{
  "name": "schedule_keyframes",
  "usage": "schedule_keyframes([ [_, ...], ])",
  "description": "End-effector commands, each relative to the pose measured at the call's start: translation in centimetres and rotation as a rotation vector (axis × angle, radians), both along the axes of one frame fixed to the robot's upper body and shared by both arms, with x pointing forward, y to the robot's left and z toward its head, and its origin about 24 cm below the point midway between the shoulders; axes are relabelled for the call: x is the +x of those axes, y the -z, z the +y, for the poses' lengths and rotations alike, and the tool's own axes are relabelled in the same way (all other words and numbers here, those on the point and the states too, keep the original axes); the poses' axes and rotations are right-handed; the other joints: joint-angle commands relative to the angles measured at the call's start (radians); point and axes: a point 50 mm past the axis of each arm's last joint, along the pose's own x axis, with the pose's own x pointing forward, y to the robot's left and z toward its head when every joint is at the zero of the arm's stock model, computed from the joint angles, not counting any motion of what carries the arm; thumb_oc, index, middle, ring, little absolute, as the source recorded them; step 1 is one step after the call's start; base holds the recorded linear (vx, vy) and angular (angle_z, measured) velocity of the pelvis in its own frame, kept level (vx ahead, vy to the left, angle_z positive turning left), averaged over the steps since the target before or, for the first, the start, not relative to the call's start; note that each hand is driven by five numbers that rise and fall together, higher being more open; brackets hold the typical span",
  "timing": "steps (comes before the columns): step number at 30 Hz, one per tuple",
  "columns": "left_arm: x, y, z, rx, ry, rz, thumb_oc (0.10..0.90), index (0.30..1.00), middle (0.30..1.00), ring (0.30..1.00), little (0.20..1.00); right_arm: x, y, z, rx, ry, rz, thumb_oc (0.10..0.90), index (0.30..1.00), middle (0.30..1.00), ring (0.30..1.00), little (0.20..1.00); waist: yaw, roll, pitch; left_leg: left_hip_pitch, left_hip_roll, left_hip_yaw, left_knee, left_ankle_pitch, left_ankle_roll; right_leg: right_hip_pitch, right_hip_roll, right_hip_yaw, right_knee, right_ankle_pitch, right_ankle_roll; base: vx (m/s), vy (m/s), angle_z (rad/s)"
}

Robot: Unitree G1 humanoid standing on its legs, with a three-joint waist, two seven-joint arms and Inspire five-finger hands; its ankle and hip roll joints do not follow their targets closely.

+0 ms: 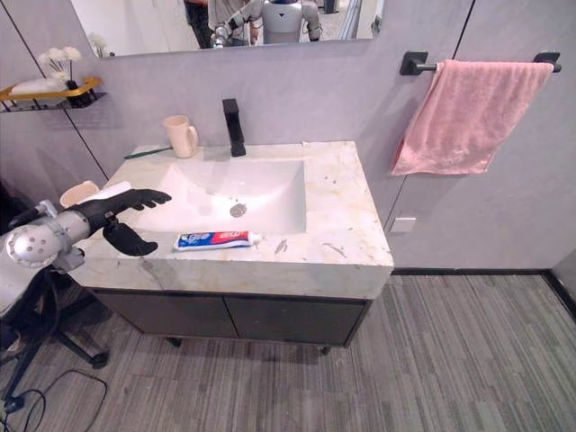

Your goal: Organize the bathroom.

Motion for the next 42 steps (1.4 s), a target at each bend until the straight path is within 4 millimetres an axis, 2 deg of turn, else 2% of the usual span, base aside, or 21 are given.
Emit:
schedule_keyframes([
  [1, 0.6, -5.3, 1.3, 0.030, -0.065, -0.256, 0.800, 0.900, 0.900, 0.900, 0.900, -0.9, -0.5, -1.6, -0.055, 0.003, 0.071, 0.800, 0.900, 0.900, 0.900, 0.900, -0.024, -0.018, -0.032, -0.051, -0.024, -0.112, 0.072, -0.038, 0.048, -0.013, 0.009, 0.038, 0.076, -0.023, 0.052, 0.00, 0.000, 0.00],
  [15, 0.9, -2.8, 0.4, 0.058, -0.041, -0.178, 0.800, 0.900, 0.900, 0.900, 0.900, -1.2, -0.6, -2.1, -0.061, -0.021, 0.091, 0.800, 0.900, 0.900, 0.900, 0.900, -0.033, -0.018, -0.040, -0.056, -0.028, -0.126, 0.079, -0.042, 0.052, -0.009, 0.008, 0.044, 0.073, -0.020, 0.051, 0.01, -0.004, -0.01],
  [29, 1.3, -2.1, -1.0, 0.072, -0.013, -0.117, 0.800, 0.900, 0.900, 0.900, 0.900, -1.1, -0.5, -1.7, -0.043, -0.026, 0.088, 0.800, 0.900, 0.900, 0.900, 0.900, -0.040, -0.017, -0.042, -0.074, -0.030, -0.129, 0.089, -0.043, 0.056, -0.013, 0.009, 0.043, 0.075, -0.023, 0.048, 0.00, 0.000, 0.00],
  [42, 1.3, -1.9, -1.2, 0.083, -0.016, -0.119, 0.800, 0.900, 0.900, 0.900, 0.900, -1.1, -0.5, -1.8, -0.050, -0.032, 0.092, 0.800, 0.900, 0.900, 0.900, 0.900, -0.038, -0.014, -0.043, -0.086, -0.034, -0.137, 0.094, -0.041, 0.057, -0.012, 0.011, 0.040, 0.070, -0.023, 0.045, 0.00, 0.000, 0.00],
])
